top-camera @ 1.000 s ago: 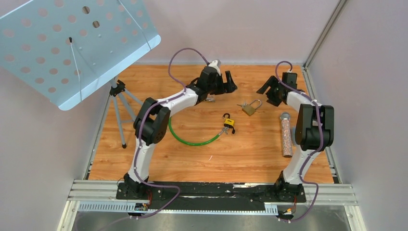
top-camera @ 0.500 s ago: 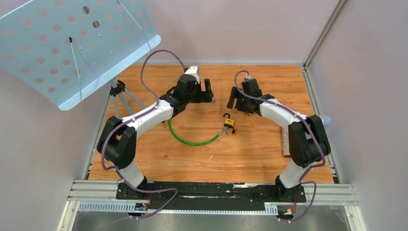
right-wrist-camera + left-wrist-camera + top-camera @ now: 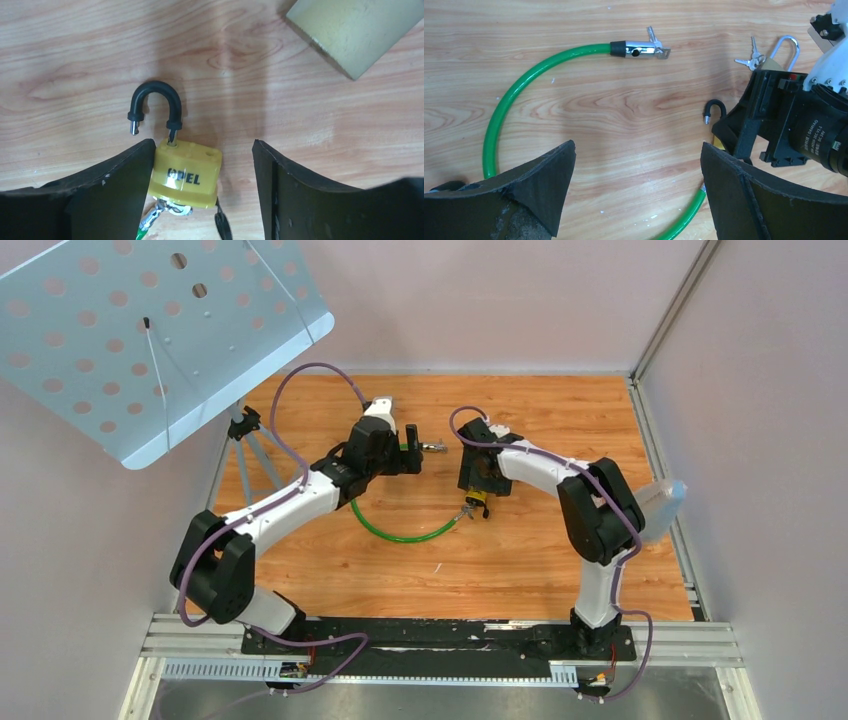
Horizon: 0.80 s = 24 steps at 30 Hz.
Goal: Lock with the key
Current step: Pick up the lock from the center of the board.
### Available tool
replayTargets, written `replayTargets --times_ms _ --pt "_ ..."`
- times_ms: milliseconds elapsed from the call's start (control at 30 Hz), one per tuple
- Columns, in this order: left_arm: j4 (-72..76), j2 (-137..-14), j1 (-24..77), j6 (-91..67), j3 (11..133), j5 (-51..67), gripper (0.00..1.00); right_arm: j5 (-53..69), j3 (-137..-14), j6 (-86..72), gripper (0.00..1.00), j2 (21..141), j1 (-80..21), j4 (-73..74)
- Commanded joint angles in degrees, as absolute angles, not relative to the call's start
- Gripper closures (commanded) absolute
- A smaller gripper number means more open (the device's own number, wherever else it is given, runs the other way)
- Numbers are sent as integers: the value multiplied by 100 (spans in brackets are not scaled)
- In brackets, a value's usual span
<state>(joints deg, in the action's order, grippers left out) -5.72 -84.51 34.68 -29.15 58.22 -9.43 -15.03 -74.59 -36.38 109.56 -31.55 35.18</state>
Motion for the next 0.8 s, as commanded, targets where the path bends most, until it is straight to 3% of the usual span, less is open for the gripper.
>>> replayTargets --times_ms 0,133,333,467,767 --pt "-447 -8183 3475 -2864 5669 -1313 0 -1838 -7807 -4177 32 11109 -3347 4163" --pt "-486 -8100 3473 -2921 5601 -1301 0 -1871 -8003 -4433 42 11251 -3399 4533" --pt "-400 -7902 3475 -3037 5424 -1216 0 -1752 -7817 -4647 43 11060 -3418 4537" --pt "-288 -7800 3474 -3105 5334 -961 0 -1870 -7798 -4768 59 10913 -3419 4528" --pt "585 -7419 3475 -2990 4774 21 0 -2215 -7490 -5071 66 9434 -3438 3620"
